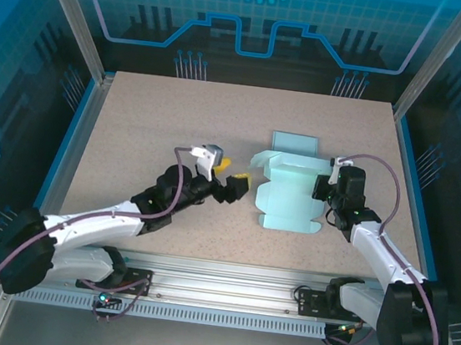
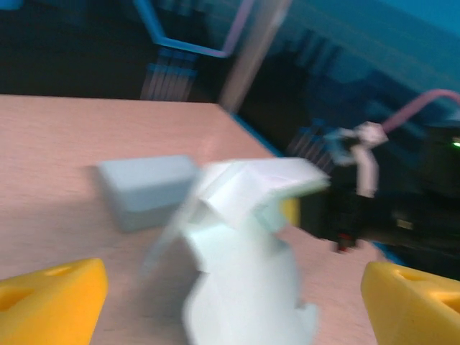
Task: Fold the paper box
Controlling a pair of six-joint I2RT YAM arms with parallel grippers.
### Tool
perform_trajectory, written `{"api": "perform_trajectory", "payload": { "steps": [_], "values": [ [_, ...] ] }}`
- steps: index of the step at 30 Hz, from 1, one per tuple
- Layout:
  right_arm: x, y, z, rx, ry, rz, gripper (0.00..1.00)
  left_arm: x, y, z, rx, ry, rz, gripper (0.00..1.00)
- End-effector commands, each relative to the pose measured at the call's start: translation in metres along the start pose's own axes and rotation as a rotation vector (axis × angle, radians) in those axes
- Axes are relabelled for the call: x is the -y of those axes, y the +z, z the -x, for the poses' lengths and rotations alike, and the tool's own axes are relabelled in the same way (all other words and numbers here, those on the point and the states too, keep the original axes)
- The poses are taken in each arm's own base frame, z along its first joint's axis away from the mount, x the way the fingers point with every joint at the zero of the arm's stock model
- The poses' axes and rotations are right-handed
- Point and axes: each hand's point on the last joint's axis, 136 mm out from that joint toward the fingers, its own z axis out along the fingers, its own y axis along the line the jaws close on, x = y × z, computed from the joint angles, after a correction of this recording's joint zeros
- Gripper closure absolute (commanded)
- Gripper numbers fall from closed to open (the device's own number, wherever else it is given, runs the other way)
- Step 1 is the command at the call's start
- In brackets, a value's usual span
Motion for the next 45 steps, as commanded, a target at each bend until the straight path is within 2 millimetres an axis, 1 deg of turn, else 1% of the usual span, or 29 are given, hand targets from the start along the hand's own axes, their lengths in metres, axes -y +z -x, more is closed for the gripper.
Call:
{"api": "perform_trajectory", "payload": {
  "steps": [1, 3, 6, 10, 13, 17, 21, 24, 26, 30, 33, 40, 45],
  "values": [
    [-0.007, -0.002, 0.004, 0.015, -0.016, 0.022, 1.0, -0.065, -0.008, -0.005, -0.125, 0.153, 0.338, 0.06],
    [-0.007, -0.002, 0.004, 0.014, -0.017, 0.023, 1.0, -0.077, -0.003, -0.001, -0.143, 0.187, 0.387, 0.05],
    [-0.007, -0.002, 0.004, 0.015, -0.017, 0.022, 1.0, -0.091, 0.012, 0.003, -0.158, 0.219, 0.431, 0.05],
    [-0.007, -0.003, 0.004, 0.02, -0.018, 0.022, 1.0, -0.113, 0.039, 0.0, -0.19, 0.23, 0.472, 0.05],
    [-0.007, -0.002, 0.004, 0.019, -0.019, 0.022, 1.0, -0.115, 0.063, -0.002, -0.212, 0.265, 0.448, 0.04],
    [-0.008, -0.003, 0.004, 0.02, -0.022, 0.022, 1.0, -0.107, 0.087, -0.008, -0.217, 0.288, 0.374, 0.04],
    [-0.007, -0.002, 0.003, 0.017, -0.021, 0.02, 1.0, -0.095, 0.097, -0.018, -0.233, 0.292, 0.288, 0.03],
    [-0.007, -0.002, 0.004, 0.017, -0.02, 0.02, 1.0, -0.081, 0.098, -0.025, -0.246, 0.295, 0.218, 0.01],
    [-0.007, -0.002, 0.004, 0.016, -0.02, 0.021, 1.0, -0.073, 0.097, -0.031, -0.259, 0.304, 0.185, 0.01],
    [-0.007, -0.002, 0.004, 0.016, -0.02, 0.02, 1.0, -0.049, 0.095, -0.046, -0.283, 0.344, 0.128, 0.01],
    [-0.007, -0.002, 0.004, 0.014, -0.02, 0.02, 1.0, -0.036, 0.094, -0.053, -0.291, 0.355, 0.1, 0.01],
    [-0.007, -0.002, 0.003, 0.013, -0.02, 0.019, 1.0, -0.017, 0.094, -0.058, -0.272, 0.301, 0.036, 0.02],
    [-0.008, -0.001, 0.004, 0.014, -0.02, 0.02, 1.0, -0.015, 0.09, -0.065, -0.279, 0.31, 0.015, 0.04]
  ]
}}
